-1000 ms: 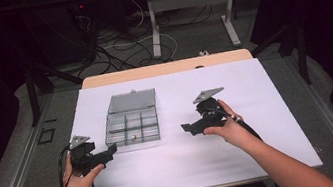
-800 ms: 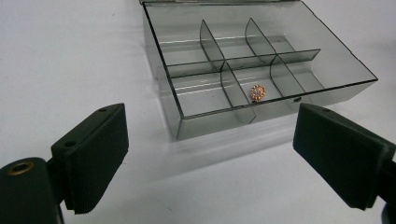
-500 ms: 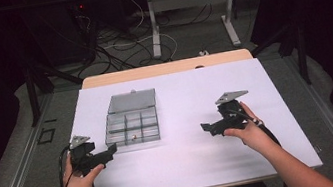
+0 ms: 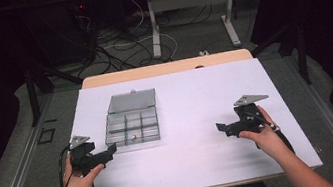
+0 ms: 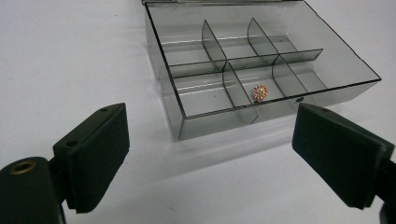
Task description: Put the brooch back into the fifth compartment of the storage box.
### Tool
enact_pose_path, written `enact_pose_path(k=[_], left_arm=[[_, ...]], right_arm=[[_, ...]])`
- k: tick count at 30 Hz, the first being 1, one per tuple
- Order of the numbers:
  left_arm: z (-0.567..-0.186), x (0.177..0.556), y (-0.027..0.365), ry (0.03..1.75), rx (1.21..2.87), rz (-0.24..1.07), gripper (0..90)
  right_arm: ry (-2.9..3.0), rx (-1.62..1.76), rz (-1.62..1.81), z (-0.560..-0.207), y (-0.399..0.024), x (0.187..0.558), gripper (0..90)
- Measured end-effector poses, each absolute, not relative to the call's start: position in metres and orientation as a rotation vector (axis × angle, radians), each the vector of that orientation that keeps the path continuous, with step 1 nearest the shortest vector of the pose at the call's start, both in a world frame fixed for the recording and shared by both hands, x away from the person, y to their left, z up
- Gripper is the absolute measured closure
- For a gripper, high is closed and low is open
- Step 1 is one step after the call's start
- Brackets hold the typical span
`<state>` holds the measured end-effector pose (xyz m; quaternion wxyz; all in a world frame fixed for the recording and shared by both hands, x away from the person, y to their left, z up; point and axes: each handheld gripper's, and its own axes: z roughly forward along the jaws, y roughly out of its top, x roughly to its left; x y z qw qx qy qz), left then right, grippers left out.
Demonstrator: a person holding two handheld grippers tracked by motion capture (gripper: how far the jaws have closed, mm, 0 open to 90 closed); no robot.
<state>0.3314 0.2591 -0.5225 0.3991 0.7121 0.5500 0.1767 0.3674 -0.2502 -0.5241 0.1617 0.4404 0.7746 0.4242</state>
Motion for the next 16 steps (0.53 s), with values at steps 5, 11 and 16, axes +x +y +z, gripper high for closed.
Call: enact_pose_path(k=[5, 11, 16], left_arm=[[-0.5222, 0.3315, 0.2595, 1.395, 1.811, 0.442, 11.5], [-0.5225, 0.3323, 0.2596, 1.398, 1.811, 0.439, 11.6], [-0.523, 0.3325, 0.2595, 1.398, 1.803, 0.444, 11.7]], right_arm=[[2.19, 1.286, 1.199, -0.5304, -0.2556, 0.3652, 1.4], [2.194, 1.313, 1.195, -0.5342, -0.2597, 0.3656, 2.5], [2.205, 1.311, 1.197, -0.5352, -0.2603, 0.3658, 2.5]])
